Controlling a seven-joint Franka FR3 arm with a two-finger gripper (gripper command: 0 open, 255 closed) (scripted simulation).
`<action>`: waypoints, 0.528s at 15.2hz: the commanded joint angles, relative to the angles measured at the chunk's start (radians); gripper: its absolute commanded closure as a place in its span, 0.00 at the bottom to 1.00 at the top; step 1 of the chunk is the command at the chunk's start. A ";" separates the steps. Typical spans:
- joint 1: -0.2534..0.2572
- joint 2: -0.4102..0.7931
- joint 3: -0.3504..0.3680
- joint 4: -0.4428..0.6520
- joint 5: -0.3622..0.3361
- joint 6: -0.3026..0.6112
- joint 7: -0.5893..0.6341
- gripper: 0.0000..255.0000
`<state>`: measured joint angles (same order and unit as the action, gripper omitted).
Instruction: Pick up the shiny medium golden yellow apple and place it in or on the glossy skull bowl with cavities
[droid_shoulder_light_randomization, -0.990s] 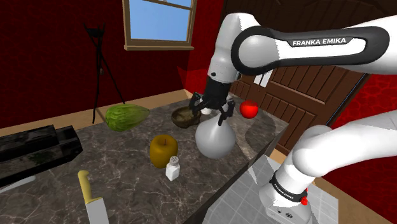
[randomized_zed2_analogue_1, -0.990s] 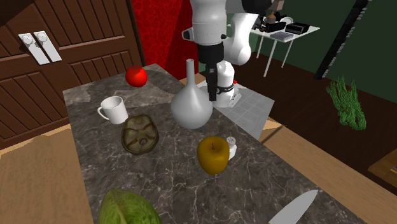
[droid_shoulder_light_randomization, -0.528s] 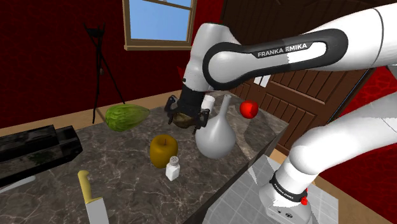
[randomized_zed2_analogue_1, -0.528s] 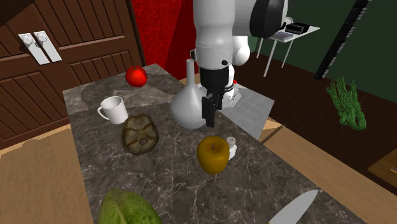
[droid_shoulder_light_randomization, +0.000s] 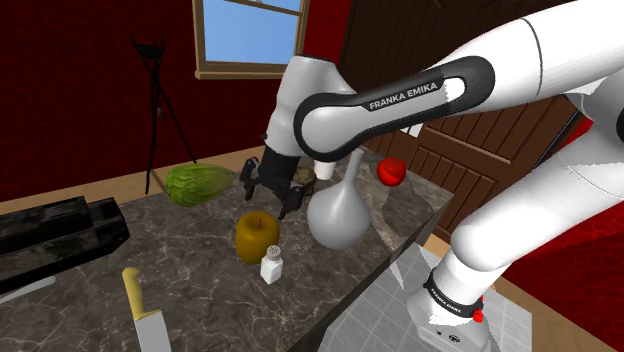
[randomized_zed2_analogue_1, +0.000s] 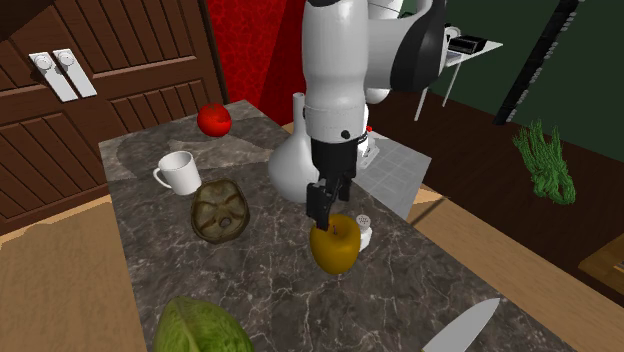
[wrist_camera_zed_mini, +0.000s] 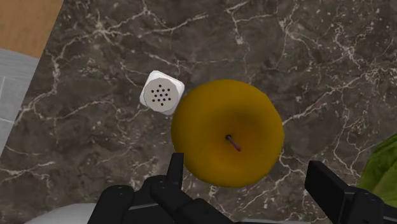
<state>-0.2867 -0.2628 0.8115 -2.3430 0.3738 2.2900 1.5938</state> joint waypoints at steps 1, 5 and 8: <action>-0.006 0.026 0.016 -0.010 -0.013 0.035 0.012 0.00; -0.010 0.046 0.027 -0.017 -0.024 0.060 0.021 0.00; -0.011 0.046 0.027 -0.017 -0.024 0.060 0.021 0.00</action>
<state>-0.2971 -0.2173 0.8387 -2.3600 0.3501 2.3498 1.6148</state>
